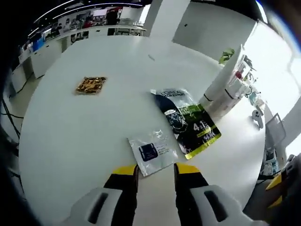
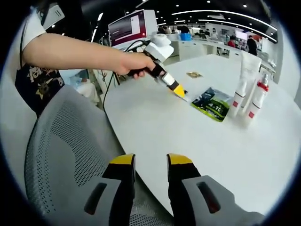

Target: Arrange the skincare products in the storage area until every visible bottle or jar stands upright without overlapping.

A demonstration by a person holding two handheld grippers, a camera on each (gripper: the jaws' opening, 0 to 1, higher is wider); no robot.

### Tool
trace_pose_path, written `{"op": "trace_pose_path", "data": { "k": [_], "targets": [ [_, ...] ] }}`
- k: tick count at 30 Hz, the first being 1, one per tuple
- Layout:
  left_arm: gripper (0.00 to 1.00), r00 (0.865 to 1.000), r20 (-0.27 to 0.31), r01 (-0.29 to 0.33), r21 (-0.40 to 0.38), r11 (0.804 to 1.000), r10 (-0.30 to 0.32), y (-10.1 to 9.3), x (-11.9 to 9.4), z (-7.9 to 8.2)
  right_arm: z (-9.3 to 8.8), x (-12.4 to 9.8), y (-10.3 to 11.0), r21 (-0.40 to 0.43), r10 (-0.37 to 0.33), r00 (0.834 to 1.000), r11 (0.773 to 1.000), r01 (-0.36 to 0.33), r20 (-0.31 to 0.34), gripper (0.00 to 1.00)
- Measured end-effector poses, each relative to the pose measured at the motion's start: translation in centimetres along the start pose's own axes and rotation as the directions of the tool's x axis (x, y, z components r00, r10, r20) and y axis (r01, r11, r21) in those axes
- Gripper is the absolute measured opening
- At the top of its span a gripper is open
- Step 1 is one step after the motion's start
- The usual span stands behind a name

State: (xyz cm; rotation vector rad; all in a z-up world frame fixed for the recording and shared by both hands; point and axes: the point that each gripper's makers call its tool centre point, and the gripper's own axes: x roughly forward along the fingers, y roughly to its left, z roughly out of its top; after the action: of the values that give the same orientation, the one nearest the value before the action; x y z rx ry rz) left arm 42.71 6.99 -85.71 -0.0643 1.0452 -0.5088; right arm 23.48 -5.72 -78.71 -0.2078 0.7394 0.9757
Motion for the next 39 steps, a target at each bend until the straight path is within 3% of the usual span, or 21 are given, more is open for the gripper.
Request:
{"op": "trace_pose_path", "data": {
  "k": [2,7,9,14,19,24,28,31,36,39],
  "targets": [
    [0.32,1.0,-0.004,-0.02,0.023,1.0,0.021,0.4,-0.1,0.0,0.0,0.0,0.0,0.0,-0.002,1.0,1.0,0.002,-0.001,0.24],
    [0.32,0.996,-0.046,-0.061,0.174,0.983,0.07,1.0,-0.4,-0.2,-0.1,0.0,0.0,0.002,-0.001,1.0,1.0,0.001,-0.002,0.24],
    [0.32,0.996,-0.035,-0.069,0.187,0.98,0.077,1.2,-0.4,0.1,-0.1,0.0,0.0,0.002,0.0,1.0,1.0,0.0,-0.004,0.24],
    [0.39,0.993,0.073,-0.099,0.111,0.989,0.091,2.8,-1.1,2.9,-0.2,0.0,0.1,0.003,0.002,1.0,1.0,-0.002,-0.006,0.24],
    [0.51,0.984,0.111,-0.148,0.087,0.985,0.138,5.6,-1.0,5.8,-0.4,0.1,0.0,0.0,0.002,1.0,1.0,-0.002,-0.015,0.25],
    [0.6,0.967,0.172,-0.195,0.031,0.98,0.187,8.5,-0.5,9.5,-0.7,0.1,-0.2,0.005,0.0,0.999,1.0,0.0,-0.032,0.26],
    [0.69,0.956,0.211,-0.215,0.041,0.976,0.202,9.9,0.6,12.5,-0.9,0.2,-0.3,0.016,0.001,0.999,1.0,0.0,-0.041,0.25],
    [0.78,0.952,0.22,-0.227,0.04,0.973,0.213,10.9,1.6,14.2,-1.1,0.2,-0.3,0.022,0.002,0.999,1.0,-0.001,-0.048,0.25],
    [0.82,0.947,0.23,-0.238,0.038,0.971,0.223,12.4,3.6,16.7,-1.4,0.3,-0.5,0.037,0.0,0.998,0.999,0.003,-0.065,0.25],
    [0.82,0.951,0.191,-0.264,0.091,0.96,0.243,13.2,4.6,16.6,-1.6,0.3,-0.6,0.046,-0.002,0.998,0.999,0.005,-0.07,0.24]
  ]
}}
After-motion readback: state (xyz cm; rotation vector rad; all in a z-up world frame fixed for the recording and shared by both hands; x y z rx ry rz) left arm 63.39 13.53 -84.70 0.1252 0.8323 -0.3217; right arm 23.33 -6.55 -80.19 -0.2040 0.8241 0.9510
